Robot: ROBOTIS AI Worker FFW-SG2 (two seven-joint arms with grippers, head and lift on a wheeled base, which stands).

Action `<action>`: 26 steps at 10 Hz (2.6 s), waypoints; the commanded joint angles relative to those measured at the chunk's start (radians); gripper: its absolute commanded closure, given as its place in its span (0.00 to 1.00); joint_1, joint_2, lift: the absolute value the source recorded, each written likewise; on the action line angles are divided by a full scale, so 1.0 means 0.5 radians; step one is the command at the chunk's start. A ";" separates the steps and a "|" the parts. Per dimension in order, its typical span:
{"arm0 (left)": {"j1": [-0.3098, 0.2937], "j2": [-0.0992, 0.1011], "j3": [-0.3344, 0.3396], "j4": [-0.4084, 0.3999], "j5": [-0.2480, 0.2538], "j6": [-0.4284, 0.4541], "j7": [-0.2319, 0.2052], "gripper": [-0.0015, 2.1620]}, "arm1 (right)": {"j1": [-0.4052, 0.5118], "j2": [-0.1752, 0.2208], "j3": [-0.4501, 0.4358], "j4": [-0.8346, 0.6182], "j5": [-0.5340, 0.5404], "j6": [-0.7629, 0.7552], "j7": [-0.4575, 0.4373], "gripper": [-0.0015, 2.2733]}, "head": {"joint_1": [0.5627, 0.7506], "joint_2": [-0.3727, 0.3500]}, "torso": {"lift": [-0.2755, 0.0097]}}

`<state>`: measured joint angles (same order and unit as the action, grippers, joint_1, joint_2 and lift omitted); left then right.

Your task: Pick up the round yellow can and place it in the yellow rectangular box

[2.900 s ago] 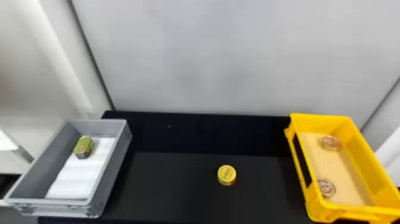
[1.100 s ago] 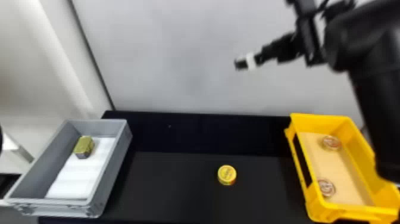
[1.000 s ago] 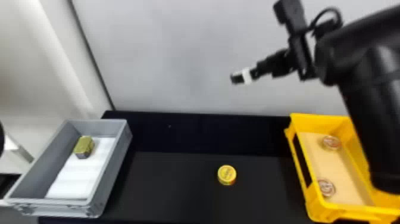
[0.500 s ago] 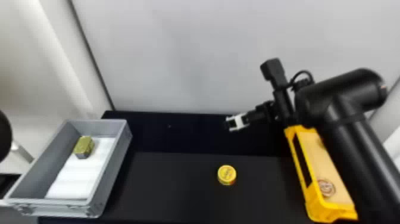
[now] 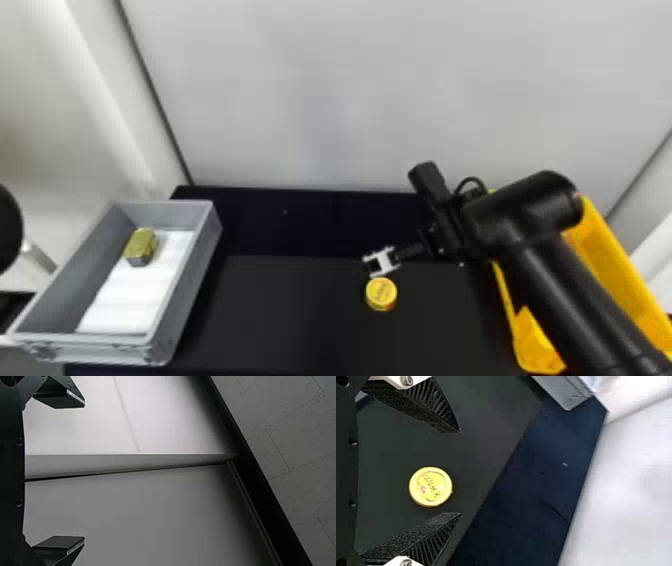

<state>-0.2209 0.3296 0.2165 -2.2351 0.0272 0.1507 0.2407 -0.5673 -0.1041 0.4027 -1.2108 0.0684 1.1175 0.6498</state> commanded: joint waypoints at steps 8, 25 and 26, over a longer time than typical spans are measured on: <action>-0.055 -0.021 -0.059 0.012 0.004 -0.016 0.000 0.04 | -0.062 -0.013 0.312 0.529 0.428 -0.627 0.275 0.00 | 0.70 0.59 | 0.96; -0.080 -0.030 -0.086 0.031 0.013 -0.071 -0.018 0.04 | -0.022 0.116 0.165 0.995 0.333 -1.213 -0.038 0.00 | 0.70 0.59 | 0.96; -0.077 -0.030 -0.086 0.031 0.013 -0.071 -0.018 0.04 | -0.028 0.116 0.171 1.010 0.333 -1.222 -0.044 0.00 | 0.70 0.59 | 0.96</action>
<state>-0.2605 0.3141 0.1734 -2.2196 0.0333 0.1165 0.2317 -0.5787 -0.0468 0.4857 -0.7183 0.2349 0.5187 0.6326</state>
